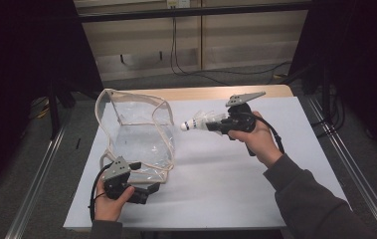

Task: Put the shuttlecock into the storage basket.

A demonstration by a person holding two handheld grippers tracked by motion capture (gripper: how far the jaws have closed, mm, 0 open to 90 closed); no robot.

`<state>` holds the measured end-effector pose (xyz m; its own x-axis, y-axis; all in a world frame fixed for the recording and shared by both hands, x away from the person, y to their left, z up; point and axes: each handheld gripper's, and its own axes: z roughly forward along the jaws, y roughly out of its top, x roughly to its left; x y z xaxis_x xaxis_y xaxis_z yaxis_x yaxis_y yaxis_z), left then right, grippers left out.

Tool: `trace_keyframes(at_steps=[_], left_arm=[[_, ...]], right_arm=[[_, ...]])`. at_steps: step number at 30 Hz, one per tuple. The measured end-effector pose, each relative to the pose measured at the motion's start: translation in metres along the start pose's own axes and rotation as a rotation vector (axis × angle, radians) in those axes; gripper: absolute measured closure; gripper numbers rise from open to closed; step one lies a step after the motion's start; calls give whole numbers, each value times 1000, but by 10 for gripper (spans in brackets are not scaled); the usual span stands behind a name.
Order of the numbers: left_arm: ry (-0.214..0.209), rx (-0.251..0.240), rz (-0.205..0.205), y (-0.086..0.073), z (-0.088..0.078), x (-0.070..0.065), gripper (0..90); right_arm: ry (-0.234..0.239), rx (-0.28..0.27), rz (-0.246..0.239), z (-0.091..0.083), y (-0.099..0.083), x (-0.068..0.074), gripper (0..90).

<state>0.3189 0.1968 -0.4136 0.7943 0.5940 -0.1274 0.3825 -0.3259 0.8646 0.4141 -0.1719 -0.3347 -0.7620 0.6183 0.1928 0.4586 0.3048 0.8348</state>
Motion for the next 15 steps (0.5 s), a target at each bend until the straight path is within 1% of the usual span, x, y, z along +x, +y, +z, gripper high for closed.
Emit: trace_keyframes(at_steps=[7,15], left_arm=[[-3,-1,2,0,0,0,9],[-4,-1,0,0,0,0,9]], right_arm=[[5,-13,-8,0,9,4,884],[8,-31,-21,1,19,13,884]])
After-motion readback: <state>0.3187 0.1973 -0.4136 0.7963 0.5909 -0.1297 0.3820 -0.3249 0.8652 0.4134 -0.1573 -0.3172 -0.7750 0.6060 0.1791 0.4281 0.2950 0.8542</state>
